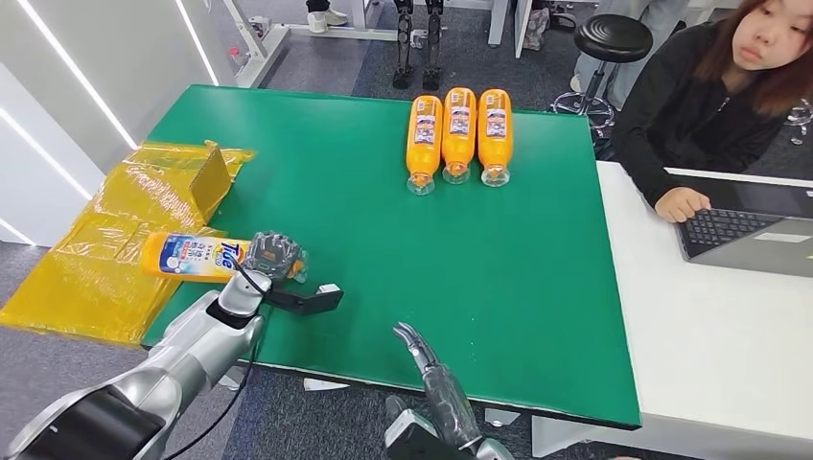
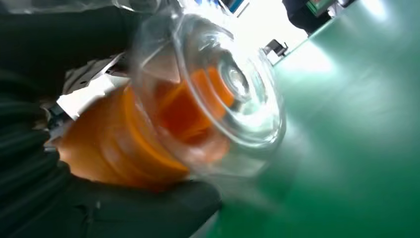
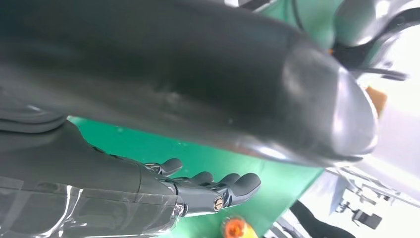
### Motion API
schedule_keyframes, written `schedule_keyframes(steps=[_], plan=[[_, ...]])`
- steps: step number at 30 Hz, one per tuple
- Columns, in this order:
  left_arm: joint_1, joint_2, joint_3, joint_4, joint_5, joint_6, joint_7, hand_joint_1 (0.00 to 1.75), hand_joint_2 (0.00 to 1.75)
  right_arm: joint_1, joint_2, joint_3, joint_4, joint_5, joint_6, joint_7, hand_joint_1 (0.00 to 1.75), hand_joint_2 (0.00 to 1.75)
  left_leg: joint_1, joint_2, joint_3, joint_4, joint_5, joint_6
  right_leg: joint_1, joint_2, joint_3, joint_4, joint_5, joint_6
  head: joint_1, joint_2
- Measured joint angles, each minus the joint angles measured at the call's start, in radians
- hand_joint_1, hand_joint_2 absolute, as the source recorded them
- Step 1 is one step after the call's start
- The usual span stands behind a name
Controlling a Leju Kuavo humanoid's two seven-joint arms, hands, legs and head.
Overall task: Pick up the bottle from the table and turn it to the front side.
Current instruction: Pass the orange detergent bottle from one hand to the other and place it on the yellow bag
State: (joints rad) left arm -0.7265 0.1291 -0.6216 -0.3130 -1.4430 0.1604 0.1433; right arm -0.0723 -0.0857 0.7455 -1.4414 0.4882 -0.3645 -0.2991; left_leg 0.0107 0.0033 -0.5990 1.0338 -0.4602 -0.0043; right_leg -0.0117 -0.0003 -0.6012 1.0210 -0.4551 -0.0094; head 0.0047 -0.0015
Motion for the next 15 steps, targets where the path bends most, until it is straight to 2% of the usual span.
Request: schedule_keyframes(steps=[3,15], plan=[[-0.009,0.029,-0.001,0.016,0.004,-0.002,0.025,0.0,1.75,0.015,-0.011,-0.002,0.008,-0.019,0.0,0.009,0.0,0.0,0.0,0.002,0.001,0.0,0.0,0.0,0.0,0.001,0.001,0.0,0.0,-0.001,0.0,0.0],[-0.007,0.112,-0.001,0.039,-0.001,0.022,0.079,0.0,1.75,0.047,-0.045,-0.008,0.024,-0.073,0.029,0.008,0.0,0.0,0.0,0.004,0.003,0.0,0.001,-0.002,0.0,0.003,0.001,0.002,0.001,-0.002,0.0,0.0]])
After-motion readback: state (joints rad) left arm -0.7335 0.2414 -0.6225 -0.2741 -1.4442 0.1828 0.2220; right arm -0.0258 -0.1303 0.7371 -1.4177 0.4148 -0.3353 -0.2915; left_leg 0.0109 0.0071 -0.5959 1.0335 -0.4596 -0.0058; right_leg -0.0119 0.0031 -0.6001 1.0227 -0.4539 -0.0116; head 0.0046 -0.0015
